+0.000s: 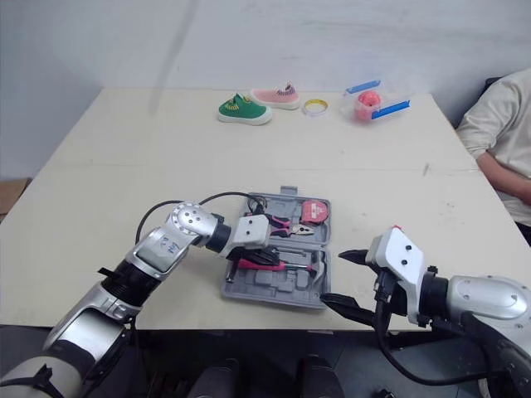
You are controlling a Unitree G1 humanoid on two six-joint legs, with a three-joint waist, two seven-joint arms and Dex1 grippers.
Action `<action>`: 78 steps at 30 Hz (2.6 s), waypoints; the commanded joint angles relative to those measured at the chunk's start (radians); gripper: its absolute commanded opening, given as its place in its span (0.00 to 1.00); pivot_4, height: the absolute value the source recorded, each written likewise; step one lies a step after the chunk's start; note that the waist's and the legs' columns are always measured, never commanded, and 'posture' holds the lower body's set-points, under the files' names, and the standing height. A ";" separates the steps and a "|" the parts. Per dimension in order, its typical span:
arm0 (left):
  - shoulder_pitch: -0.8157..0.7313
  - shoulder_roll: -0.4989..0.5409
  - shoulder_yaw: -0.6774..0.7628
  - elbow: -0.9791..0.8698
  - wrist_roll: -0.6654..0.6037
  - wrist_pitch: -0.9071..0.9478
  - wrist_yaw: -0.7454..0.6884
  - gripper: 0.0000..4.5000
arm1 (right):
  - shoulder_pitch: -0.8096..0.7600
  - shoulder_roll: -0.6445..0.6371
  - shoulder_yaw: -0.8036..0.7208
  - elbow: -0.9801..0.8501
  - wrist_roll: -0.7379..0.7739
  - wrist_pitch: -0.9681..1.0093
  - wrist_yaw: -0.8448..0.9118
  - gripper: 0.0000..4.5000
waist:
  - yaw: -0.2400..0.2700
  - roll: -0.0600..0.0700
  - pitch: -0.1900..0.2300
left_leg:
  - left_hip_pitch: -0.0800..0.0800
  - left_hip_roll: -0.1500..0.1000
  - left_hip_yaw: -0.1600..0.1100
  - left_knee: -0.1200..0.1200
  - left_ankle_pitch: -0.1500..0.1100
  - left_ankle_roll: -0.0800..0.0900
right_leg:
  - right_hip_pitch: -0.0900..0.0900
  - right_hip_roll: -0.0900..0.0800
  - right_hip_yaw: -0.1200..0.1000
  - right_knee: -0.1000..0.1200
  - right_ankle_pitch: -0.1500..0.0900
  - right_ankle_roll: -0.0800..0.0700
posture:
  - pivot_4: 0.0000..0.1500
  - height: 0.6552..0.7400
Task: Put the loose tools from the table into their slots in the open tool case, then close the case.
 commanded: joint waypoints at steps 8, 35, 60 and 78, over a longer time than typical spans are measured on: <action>0.060 0.007 0.033 0.007 -0.004 -0.004 0.026 0.01 | 0.033 0.020 -0.038 0.022 -0.044 -0.036 -0.013 1.00 | -0.004 0.006 -0.008 | 0.002 0.000 -0.001 -0.005 0.000 -0.001 | 0.004 -0.003 -0.001 -0.005 -0.002 -0.003 | 1.00 1.00; 0.758 0.464 1.211 0.048 -0.347 0.140 0.236 1.00 | 0.224 0.003 -0.549 0.631 -0.252 -0.251 0.199 1.00 | -0.015 -0.001 0.014 | -0.017 -0.001 -0.001 -0.013 0.003 -0.007 | -0.028 -0.005 0.000 0.000 -0.003 -0.005 | 1.00 1.00; 0.286 0.180 0.637 -0.232 -0.244 0.627 0.755 1.00 | -0.395 0.039 0.123 0.032 0.111 -0.025 -0.043 1.00 | -0.015 0.005 0.021 | -0.020 -0.001 -0.001 -0.005 0.008 -0.014 | -0.029 0.000 -0.001 0.006 -0.001 -0.002 | 1.00 1.00; 0.287 0.164 0.570 -0.223 -0.224 0.679 0.755 0.57 | -0.416 0.047 0.149 0.046 0.122 -0.013 -0.083 1.00 | -0.015 0.004 0.021 | -0.019 -0.001 0.000 -0.005 0.008 -0.015 | -0.029 0.000 0.000 0.007 -0.001 -0.002 | 1.00 1.00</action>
